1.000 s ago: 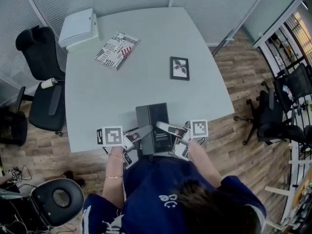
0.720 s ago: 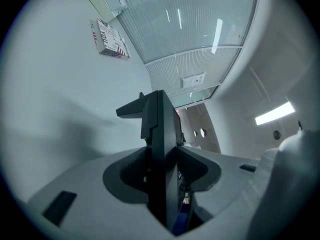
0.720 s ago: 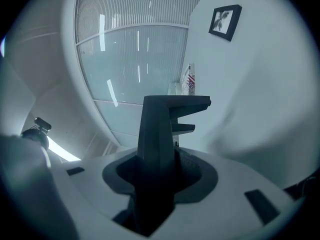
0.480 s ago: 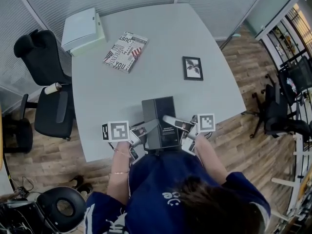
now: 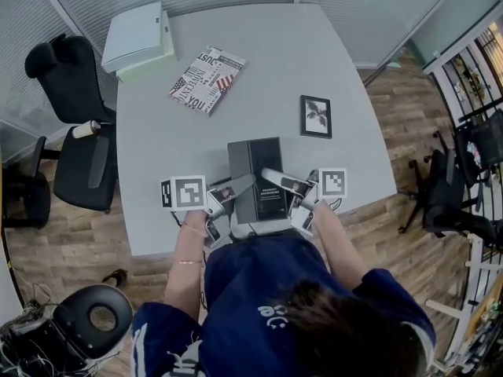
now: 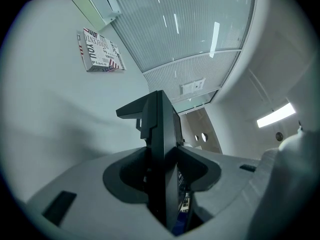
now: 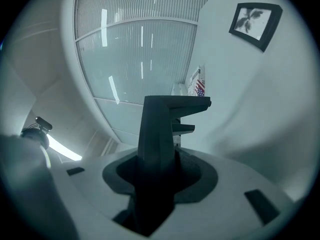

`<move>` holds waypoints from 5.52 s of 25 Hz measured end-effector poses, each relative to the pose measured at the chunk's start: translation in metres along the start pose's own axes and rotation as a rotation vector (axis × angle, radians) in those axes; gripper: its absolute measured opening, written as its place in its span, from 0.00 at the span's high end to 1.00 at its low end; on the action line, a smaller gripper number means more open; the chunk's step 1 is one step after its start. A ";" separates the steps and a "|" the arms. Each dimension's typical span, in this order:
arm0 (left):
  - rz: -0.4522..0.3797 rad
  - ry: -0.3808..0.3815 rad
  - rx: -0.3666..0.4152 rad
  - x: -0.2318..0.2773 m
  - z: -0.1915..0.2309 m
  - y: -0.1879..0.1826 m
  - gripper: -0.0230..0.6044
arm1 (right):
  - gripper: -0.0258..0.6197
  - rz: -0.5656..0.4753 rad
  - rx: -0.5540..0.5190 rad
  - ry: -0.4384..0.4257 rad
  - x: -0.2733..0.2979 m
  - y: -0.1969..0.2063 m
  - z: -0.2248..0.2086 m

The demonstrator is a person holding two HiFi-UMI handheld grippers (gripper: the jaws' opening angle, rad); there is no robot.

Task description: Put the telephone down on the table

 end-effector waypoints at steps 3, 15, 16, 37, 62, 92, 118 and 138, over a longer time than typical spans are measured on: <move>-0.032 0.002 0.007 0.009 -0.002 -0.010 0.67 | 0.70 0.017 -0.029 -0.014 0.002 -0.018 -0.005; -0.117 -0.023 -0.020 0.030 0.023 -0.042 0.67 | 0.70 0.107 -0.039 -0.030 0.021 -0.055 -0.051; -0.124 -0.032 -0.029 0.029 0.027 -0.047 0.67 | 0.70 0.115 -0.027 -0.035 0.027 -0.056 -0.056; -0.195 -0.071 -0.117 0.021 0.086 -0.079 0.67 | 0.71 0.226 -0.005 -0.053 0.079 -0.063 -0.112; -0.131 -0.108 -0.047 0.029 0.108 -0.109 0.67 | 0.70 0.203 -0.120 -0.018 0.097 -0.068 -0.137; -0.284 -0.299 0.045 0.023 0.112 -0.084 0.63 | 0.35 0.128 -0.478 0.387 0.069 -0.053 -0.111; -0.367 -0.491 0.595 -0.040 0.054 0.052 0.63 | 0.35 0.011 -0.825 0.530 -0.001 0.050 -0.019; -0.438 -0.453 0.639 -0.059 0.050 0.087 0.96 | 0.78 0.014 -0.918 0.543 -0.010 0.092 0.005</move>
Point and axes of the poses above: the fingertips, and each gripper's own axes: x forward along the fingers, z to its left, y out of its underside, the point moved 8 cm from there along -x, backward along the fingers, and after that the axes turned 11 degrees about -x, right-handed, at the moved point
